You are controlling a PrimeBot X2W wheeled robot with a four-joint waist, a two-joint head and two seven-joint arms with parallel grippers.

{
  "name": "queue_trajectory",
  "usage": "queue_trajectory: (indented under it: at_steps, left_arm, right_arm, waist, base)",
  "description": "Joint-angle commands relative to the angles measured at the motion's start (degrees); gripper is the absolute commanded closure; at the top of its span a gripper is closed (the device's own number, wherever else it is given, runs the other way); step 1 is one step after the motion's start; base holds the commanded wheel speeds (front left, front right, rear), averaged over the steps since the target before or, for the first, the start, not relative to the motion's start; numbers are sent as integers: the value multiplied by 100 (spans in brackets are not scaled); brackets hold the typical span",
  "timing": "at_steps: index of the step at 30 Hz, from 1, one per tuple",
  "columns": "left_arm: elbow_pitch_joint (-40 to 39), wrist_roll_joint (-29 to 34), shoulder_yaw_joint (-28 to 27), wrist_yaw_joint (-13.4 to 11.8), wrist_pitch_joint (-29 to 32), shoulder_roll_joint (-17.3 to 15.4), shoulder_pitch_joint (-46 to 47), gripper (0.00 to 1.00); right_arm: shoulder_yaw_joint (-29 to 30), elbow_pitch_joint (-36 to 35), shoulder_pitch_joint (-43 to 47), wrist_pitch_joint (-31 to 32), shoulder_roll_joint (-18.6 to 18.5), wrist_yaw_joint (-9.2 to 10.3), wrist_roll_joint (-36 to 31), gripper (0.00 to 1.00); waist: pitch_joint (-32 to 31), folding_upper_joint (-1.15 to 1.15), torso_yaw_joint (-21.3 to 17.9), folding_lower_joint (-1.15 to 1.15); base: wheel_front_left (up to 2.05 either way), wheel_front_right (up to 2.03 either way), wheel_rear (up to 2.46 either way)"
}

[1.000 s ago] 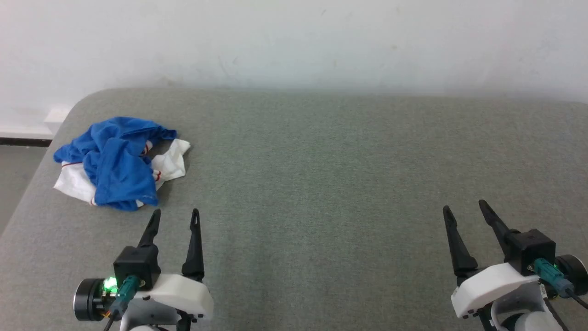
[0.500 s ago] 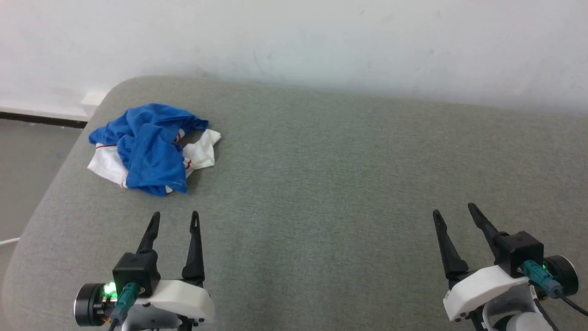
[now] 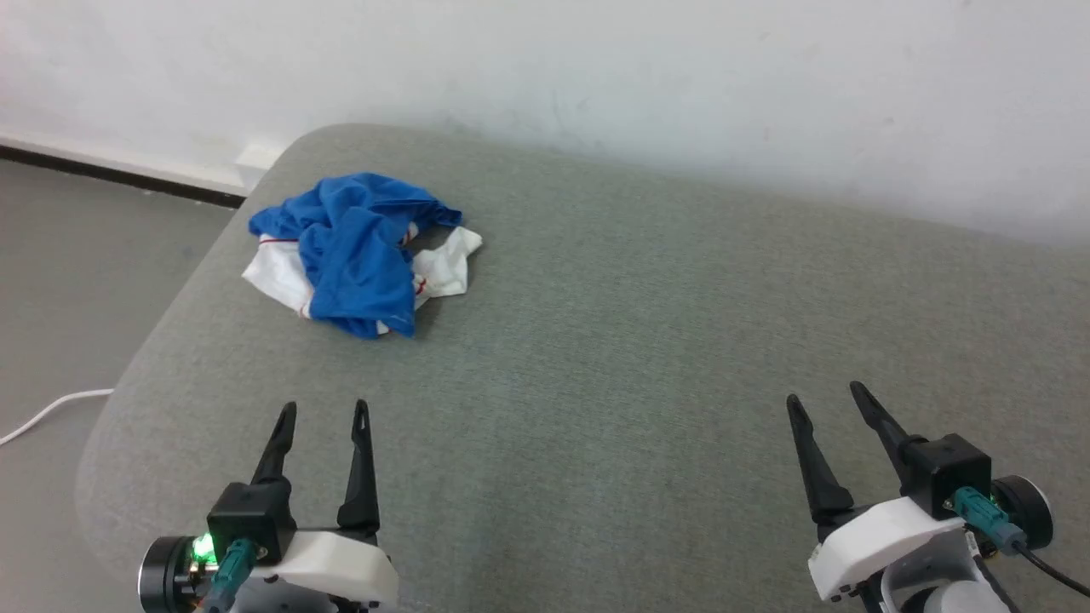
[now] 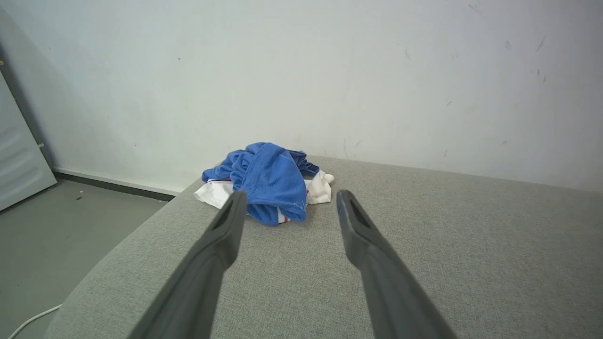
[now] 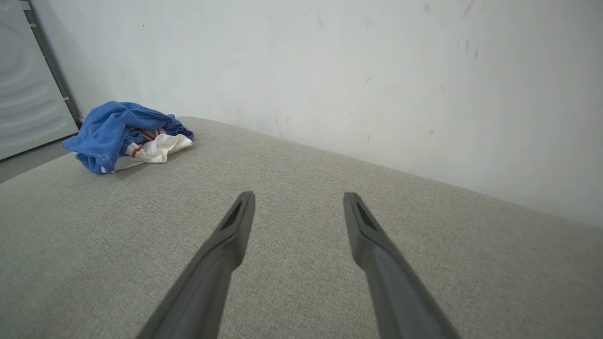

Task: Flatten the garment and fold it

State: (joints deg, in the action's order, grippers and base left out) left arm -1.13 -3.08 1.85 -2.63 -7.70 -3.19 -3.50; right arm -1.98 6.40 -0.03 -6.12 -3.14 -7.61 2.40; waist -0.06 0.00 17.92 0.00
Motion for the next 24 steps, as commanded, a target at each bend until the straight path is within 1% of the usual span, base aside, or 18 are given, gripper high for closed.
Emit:
queue_trajectory:
  at_steps: [1, 13, 24]
  left_arm:
    - [-20, -38, 9, -39, -68, 17, -87, 0]
    - [-1, -68, 28, -27, -212, 20, -209, 0]
    - [39, -128, 10, -31, -344, 23, -319, 0]
  right_arm:
    - [-19, 32, -101, -52, 13, 7, 28, 0]
    - [-171, 144, -104, -125, 16, 8, 22, 0]
    - [-281, 279, -162, -199, 18, 9, 63, 0]
  waist:
    - [-21, 0, 182, 0]
    - [-71, 0, 783, 0]
    - [-98, 0, 1151, 0]
  base:
    - [0, 0, 0]
    - [0, 0, 0]
    - [0, 0, 0]
